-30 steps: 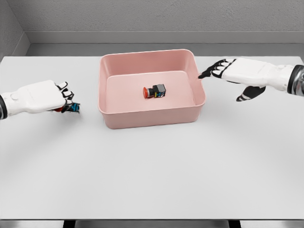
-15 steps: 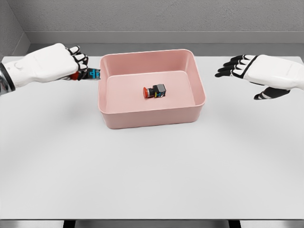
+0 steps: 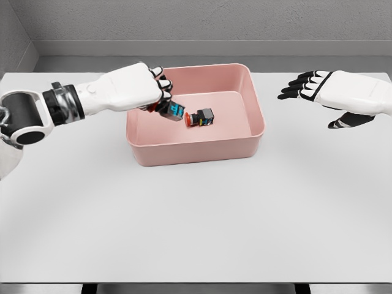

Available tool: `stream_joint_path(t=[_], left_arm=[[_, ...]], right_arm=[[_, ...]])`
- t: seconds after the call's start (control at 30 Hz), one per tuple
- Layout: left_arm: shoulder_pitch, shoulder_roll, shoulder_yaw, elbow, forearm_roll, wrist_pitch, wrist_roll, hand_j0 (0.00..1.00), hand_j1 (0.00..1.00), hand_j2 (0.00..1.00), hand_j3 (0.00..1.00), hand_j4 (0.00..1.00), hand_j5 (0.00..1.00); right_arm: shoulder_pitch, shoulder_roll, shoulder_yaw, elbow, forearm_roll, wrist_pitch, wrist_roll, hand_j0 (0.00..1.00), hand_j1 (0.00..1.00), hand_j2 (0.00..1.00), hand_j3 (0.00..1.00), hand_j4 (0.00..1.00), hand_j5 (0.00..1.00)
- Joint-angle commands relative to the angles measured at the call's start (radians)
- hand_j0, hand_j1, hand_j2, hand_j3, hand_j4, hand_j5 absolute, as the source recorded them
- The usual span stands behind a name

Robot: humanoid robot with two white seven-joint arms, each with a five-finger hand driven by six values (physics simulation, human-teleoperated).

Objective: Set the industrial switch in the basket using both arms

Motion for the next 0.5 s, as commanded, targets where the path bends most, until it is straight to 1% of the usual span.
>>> stream_joint_path(t=[0.0, 0.03, 0.07, 0.1, 0.13, 0.17, 0.2, 0.27, 0.3, 0.33, 0.37, 0.4, 0.47], left_arm=[[-0.002, -0.035, -0.035, 0.023, -0.007, 0.002, 0.002, 0.06, 0.06, 0.06, 0.06, 0.06, 0.06], [-0.011, -0.036, -0.051, 0.030, -0.007, 0.002, 0.002, 0.09, 0.09, 0.09, 0.09, 0.09, 0.09], [-0.014, -0.042, -0.058, 0.037, -0.010, 0.002, 0.001, 0.17, 0.17, 0.17, 0.17, 0.17, 0.17], [-0.015, -0.044, -0.060, 0.038, -0.033, 0.002, 0.002, 0.19, 0.19, 0.19, 0.19, 0.19, 0.19], [-0.015, -0.046, -0.060, 0.038, -0.040, 0.002, 0.002, 0.25, 0.25, 0.25, 0.25, 0.25, 0.25], [-0.015, -0.046, -0.060, 0.038, -0.040, 0.002, 0.002, 0.28, 0.28, 0.28, 0.28, 0.28, 0.28], [-0.015, -0.046, -0.060, 0.038, -0.043, 0.002, 0.001, 0.30, 0.30, 0.30, 0.30, 0.30, 0.30], [-0.014, -0.046, -0.060, 0.040, -0.043, 0.002, 0.001, 0.37, 0.37, 0.37, 0.37, 0.37, 0.37], [-0.015, -0.044, -0.060, 0.040, -0.044, 0.002, 0.001, 0.42, 0.42, 0.42, 0.42, 0.42, 0.42], [-0.014, -0.044, -0.060, 0.040, -0.043, 0.002, -0.030, 0.54, 0.54, 0.54, 0.54, 0.54, 0.54], [-0.014, -0.044, -0.060, 0.040, -0.043, 0.002, -0.034, 0.66, 0.66, 0.66, 0.66, 0.66, 0.66], [-0.014, -0.044, -0.059, 0.040, -0.043, 0.002, -0.034, 0.70, 0.70, 0.70, 0.70, 0.70, 0.70], [-0.012, -0.044, -0.060, 0.041, -0.043, 0.002, -0.034, 0.92, 0.92, 0.92, 0.92, 0.92, 0.92]], right_arm=[[0.000, -0.001, 0.000, -0.001, -0.005, 0.003, -0.001, 1.00, 1.00, 1.00, 1.00, 1.00, 1.00], [0.000, -0.001, 0.000, -0.001, -0.005, 0.003, -0.001, 1.00, 1.00, 1.00, 1.00, 1.00, 1.00], [0.000, -0.001, 0.000, -0.001, -0.005, 0.003, -0.001, 1.00, 1.00, 1.00, 1.00, 1.00, 1.00], [0.000, -0.001, 0.000, -0.002, -0.005, 0.003, -0.001, 1.00, 1.00, 1.00, 1.00, 1.00, 1.00], [0.000, -0.001, 0.000, -0.002, -0.005, 0.003, -0.001, 1.00, 1.00, 1.00, 1.00, 1.00, 1.00], [0.000, -0.001, 0.000, -0.002, -0.005, 0.003, -0.001, 1.00, 1.00, 1.00, 1.00, 1.00, 1.00], [0.000, -0.001, 0.000, -0.004, -0.005, 0.003, -0.001, 1.00, 1.00, 1.00, 1.00, 1.00, 1.00], [0.000, -0.001, 0.000, -0.004, -0.005, 0.003, -0.001, 1.00, 1.00, 1.00, 1.00, 1.00, 1.00], [0.000, -0.001, 0.000, -0.004, -0.005, 0.003, -0.001, 1.00, 1.00, 1.00, 1.00, 1.00, 1.00], [0.000, -0.001, 0.000, -0.004, -0.005, 0.003, -0.001, 1.00, 1.00, 1.00, 1.00, 1.00, 1.00], [0.000, -0.001, 0.000, -0.004, -0.005, 0.003, -0.001, 1.00, 1.00, 1.00, 1.00, 1.00, 1.00], [0.000, -0.001, 0.000, -0.004, -0.005, 0.003, -0.001, 1.00, 1.00, 1.00, 1.00, 1.00, 1.00], [0.000, -0.002, 0.000, -0.004, -0.005, 0.003, -0.001, 1.00, 1.00, 1.00, 1.00, 1.00, 1.00]])
